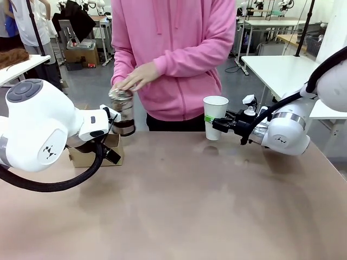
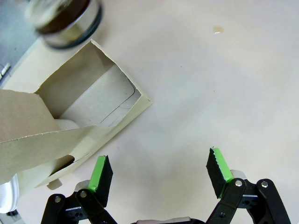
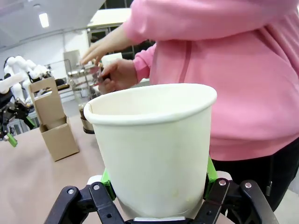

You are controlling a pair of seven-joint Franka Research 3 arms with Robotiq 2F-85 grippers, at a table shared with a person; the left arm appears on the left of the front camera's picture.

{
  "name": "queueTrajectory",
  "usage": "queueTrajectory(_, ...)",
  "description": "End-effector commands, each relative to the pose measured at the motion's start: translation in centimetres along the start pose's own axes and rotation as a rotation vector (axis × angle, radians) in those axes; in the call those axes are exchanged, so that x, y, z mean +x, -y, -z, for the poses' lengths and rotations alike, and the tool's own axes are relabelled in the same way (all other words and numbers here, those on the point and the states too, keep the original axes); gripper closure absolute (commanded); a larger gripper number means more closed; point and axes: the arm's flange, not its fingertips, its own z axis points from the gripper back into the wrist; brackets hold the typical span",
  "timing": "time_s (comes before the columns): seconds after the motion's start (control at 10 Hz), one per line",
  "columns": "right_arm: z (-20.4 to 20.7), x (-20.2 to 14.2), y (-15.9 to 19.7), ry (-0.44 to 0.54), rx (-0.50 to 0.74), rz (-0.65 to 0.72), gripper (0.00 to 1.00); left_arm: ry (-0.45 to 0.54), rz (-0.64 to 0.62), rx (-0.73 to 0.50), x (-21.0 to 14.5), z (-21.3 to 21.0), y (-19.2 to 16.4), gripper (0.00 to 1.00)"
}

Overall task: Pour a drink into a cup and package it in a carrier.
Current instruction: When a person places the Paper Cup Lid on the 600 ml Paper Cup , lift the 600 ml Paper Cup.

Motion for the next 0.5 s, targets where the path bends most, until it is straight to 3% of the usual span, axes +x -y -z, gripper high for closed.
queueTrajectory(0.0,0.33,0.22,-0.1,0.004,-0.019,0.001,0.2,0.001,0.0,-0.001,0.0,-0.04,0.01,0.0)
queueTrajectory(0.4,0.33,0.22,-0.1,0.004,-0.019,0.001,0.2,0.001,0.0,-0.001,0.0,-0.04,0.01,0.0)
